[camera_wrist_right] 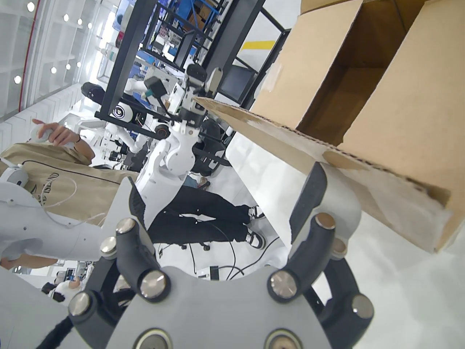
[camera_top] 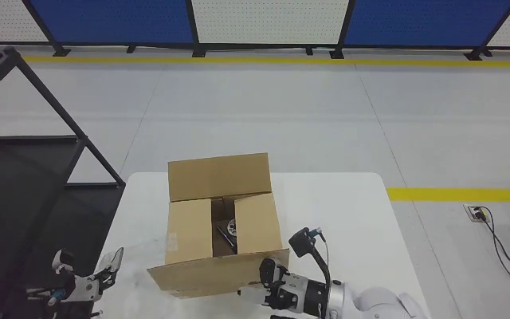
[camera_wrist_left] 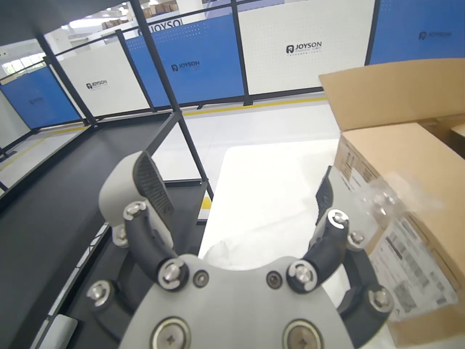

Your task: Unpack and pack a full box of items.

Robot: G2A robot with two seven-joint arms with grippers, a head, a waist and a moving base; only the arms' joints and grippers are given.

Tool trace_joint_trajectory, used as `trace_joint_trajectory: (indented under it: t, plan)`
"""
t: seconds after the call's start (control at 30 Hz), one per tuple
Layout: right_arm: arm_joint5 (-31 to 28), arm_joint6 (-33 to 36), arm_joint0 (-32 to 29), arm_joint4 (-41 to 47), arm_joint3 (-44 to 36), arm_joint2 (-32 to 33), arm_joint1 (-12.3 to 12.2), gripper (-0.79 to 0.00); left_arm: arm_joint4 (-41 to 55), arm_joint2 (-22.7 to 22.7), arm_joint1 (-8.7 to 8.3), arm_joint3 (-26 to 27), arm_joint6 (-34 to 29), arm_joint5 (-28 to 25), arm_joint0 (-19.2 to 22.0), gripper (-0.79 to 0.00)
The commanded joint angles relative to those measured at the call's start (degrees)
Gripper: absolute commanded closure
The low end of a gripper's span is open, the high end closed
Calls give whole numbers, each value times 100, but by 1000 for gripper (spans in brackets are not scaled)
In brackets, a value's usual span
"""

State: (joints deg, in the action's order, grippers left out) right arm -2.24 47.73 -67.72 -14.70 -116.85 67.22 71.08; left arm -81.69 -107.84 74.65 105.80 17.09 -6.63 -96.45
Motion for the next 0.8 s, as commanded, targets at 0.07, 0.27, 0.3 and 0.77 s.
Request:
trace_joint_trajectory:
  t: [0.07, 0.27, 0.3, 0.77]
  plan:
    - [108, -195, 286, -84, 298, -217, 38, -785, -203, 42, -3, 7, 128, -49, -163, -785]
    - [133, -415, 434, -163, 573, -214, 43, -785, -203, 42, -3, 7, 128, -49, -163, -785]
    - [146, -502, 446, -174, 615, -216, 47, -785, -203, 42, -3, 7, 128, -49, -163, -785]
    - [-85, -545, 456, -118, 761, -152, 20, -785, -175, -109, -139, -346, -1004, -576, 1117, -785]
